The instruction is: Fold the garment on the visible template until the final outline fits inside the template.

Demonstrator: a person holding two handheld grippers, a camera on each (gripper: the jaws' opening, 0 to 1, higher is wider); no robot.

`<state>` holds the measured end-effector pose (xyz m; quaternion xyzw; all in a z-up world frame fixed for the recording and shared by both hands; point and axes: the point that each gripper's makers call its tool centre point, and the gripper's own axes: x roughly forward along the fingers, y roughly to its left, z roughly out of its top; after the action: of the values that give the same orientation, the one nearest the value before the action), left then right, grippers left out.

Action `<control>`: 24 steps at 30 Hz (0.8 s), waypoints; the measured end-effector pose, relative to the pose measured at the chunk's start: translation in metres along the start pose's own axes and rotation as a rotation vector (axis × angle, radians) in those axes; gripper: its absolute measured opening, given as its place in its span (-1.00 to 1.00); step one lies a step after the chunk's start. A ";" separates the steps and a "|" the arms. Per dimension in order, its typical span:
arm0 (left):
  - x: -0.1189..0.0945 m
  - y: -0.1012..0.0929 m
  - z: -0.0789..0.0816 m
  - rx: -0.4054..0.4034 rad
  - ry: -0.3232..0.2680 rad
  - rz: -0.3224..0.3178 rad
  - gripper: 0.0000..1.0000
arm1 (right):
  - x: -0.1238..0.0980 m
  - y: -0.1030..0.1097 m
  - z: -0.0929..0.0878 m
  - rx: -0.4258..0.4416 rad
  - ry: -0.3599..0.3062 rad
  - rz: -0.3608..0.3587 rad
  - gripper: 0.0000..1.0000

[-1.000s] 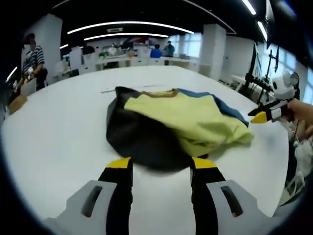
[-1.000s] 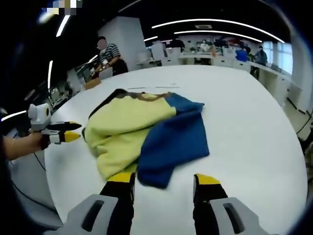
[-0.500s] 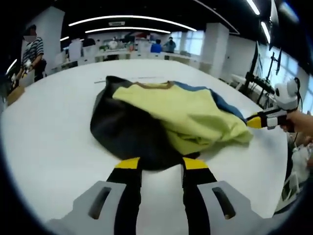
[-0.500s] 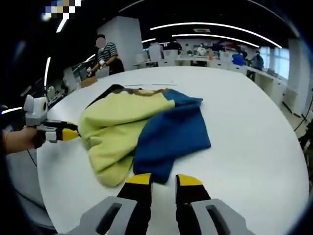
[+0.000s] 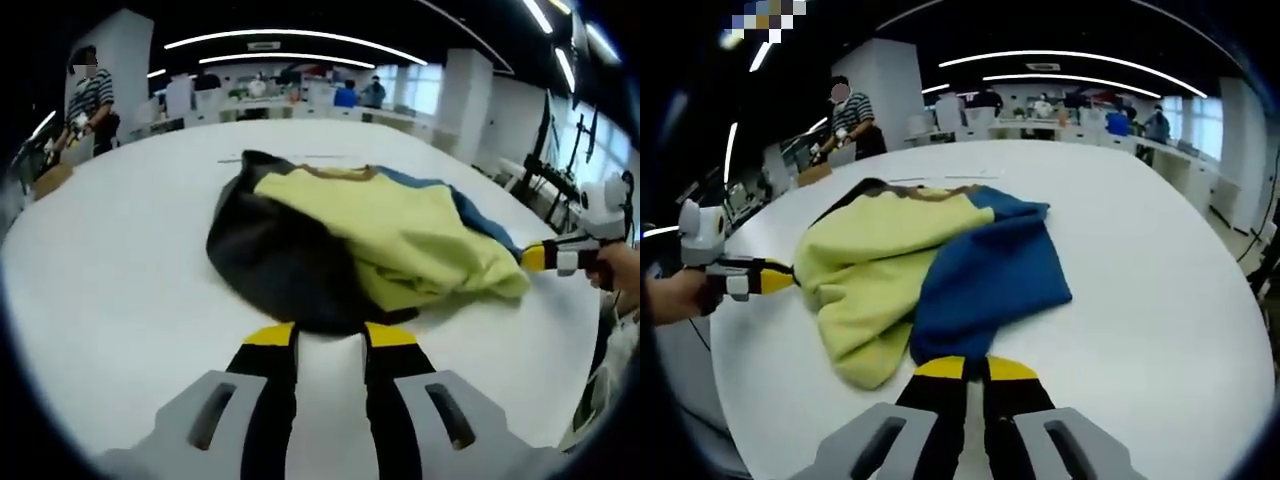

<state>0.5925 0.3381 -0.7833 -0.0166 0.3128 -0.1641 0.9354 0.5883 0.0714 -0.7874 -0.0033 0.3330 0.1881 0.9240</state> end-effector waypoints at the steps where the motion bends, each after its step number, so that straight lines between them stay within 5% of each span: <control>1: 0.001 0.000 0.002 -0.010 -0.014 0.003 -0.59 | 0.000 0.000 0.000 0.003 -0.001 0.000 -1.00; 11: 0.007 -0.003 0.006 -0.049 -0.001 0.018 -1.00 | -0.001 -0.001 0.000 0.022 -0.022 -0.016 -1.00; 24: -0.009 0.001 0.025 -0.080 -0.016 -0.046 -1.00 | -0.019 -0.011 0.023 0.031 -0.098 -0.050 -1.00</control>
<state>0.6009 0.3399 -0.7584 -0.0623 0.3111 -0.1727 0.9325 0.5933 0.0579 -0.7589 0.0121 0.2899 0.1597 0.9436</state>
